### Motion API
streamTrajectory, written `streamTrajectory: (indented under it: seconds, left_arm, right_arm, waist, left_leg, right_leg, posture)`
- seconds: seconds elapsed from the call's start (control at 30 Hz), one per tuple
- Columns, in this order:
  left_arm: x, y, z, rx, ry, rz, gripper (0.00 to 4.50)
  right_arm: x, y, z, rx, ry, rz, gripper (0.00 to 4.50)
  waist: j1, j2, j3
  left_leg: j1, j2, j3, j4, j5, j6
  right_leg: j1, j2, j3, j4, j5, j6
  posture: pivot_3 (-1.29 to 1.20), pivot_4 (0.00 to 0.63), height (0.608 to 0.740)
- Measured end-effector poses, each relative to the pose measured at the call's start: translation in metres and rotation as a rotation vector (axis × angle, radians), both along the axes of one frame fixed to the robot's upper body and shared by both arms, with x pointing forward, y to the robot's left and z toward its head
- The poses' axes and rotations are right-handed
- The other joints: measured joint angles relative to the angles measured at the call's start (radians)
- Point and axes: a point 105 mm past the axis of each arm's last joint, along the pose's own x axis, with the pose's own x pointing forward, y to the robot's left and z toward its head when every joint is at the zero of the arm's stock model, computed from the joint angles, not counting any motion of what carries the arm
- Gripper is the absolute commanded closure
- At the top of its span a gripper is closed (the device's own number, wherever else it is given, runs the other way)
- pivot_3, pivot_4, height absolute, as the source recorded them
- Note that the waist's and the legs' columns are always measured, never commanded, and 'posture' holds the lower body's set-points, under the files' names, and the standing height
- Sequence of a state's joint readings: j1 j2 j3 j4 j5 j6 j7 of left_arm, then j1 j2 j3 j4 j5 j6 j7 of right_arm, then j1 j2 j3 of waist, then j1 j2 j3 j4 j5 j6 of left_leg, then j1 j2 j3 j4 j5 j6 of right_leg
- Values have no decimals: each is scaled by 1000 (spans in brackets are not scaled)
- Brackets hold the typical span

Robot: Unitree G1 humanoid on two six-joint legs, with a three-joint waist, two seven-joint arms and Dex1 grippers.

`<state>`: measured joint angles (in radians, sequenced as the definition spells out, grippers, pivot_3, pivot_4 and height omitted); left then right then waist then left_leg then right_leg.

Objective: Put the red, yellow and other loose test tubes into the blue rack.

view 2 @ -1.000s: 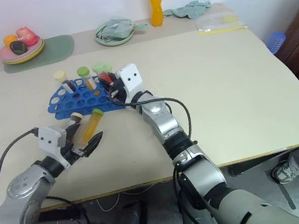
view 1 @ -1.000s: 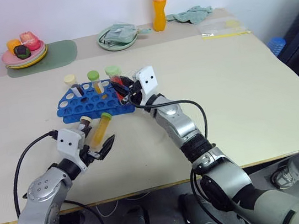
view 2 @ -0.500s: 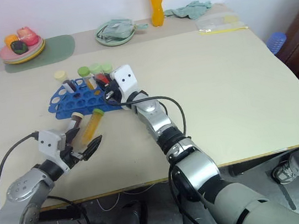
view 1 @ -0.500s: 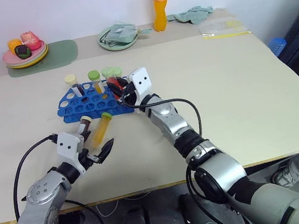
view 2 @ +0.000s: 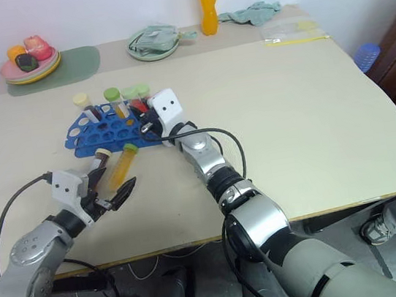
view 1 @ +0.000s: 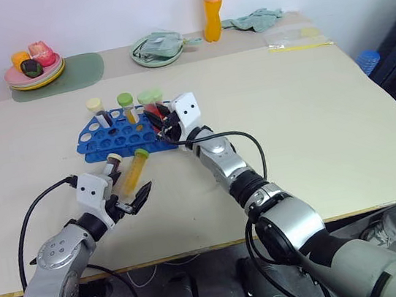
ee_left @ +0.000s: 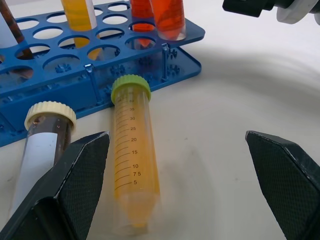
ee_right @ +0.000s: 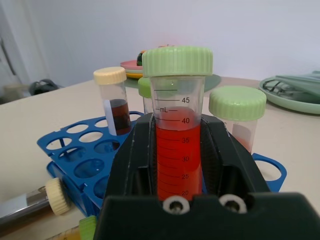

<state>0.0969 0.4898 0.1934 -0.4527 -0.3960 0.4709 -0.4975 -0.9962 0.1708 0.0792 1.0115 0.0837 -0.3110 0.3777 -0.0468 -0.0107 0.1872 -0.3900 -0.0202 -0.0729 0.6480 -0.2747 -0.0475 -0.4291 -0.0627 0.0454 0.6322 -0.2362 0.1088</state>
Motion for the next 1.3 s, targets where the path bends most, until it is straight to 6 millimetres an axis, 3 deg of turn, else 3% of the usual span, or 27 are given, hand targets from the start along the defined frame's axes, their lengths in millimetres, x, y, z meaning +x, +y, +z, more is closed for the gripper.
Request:
streamTrajectory:
  seconds: [0.13,0.17,0.4,0.53,0.63,0.73,0.9,1.03,1.3]
  left_arm:
    - [1,0,0,-6,5,6,0]
    - [1,1,-1,-7,10,9,0]
    - [14,13,9,11,28,90,0]
    - [34,26,28,199,160,188,0]
    - [46,9,51,231,265,186,0]
    - [52,-5,63,257,386,152,0]
    - [61,-18,49,227,574,70,0]
    - [72,-28,55,272,612,63,0]
    - [76,-19,32,316,717,168,0]
  right_arm:
    - [-2,-3,-6,5,9,14,289]
    - [-4,-4,-5,12,-3,15,84]
    - [-16,-18,28,38,-162,45,84]
    - [-27,-46,31,-70,-198,92,84]
    - [-39,-72,18,-192,-155,157,84]
    - [-61,-80,16,-274,-135,289,84]
    - [-82,-93,19,-346,-126,398,84]
    - [-96,-90,9,-374,-98,472,84]
    - [-110,-89,-1,-406,-76,520,84]
  waist:
    - [0,0,0]
    - [0,0,0]
    - [5,0,0]
    - [7,-1,0]
    - [9,-2,0]
    - [-8,-1,1]
    - [-22,-1,1]
    - [-9,-1,1]
    - [7,-1,1]
  left_leg:
    - [0,0,-2,0,0,0]
    - [0,0,-3,0,0,0]
    - [0,0,-5,1,0,0]
    - [0,-2,-7,2,0,0]
    - [-2,-2,-7,2,0,0]
    - [1,-1,-6,0,0,0]
    - [1,0,-7,0,0,0]
    - [0,-1,-7,0,1,-1]
    - [0,-2,-7,1,1,-2]
  right_leg:
    - [0,0,0,0,0,0]
    - [0,0,0,0,0,0]
    - [1,0,-1,0,0,0]
    - [2,0,-2,0,0,0]
    - [2,0,-4,0,0,1]
    - [2,1,-2,0,0,1]
    - [1,2,-2,0,0,0]
    - [1,0,-1,0,0,0]
    - [1,0,-1,0,0,0]
  posture:
    - [0,150,740]
    - [0,150,740]
    - [0,150,740]
    - [0,150,740]
    - [0,150,740]
    - [0,150,740]
    - [0,150,740]
    - [0,150,740]
    - [0,150,740]
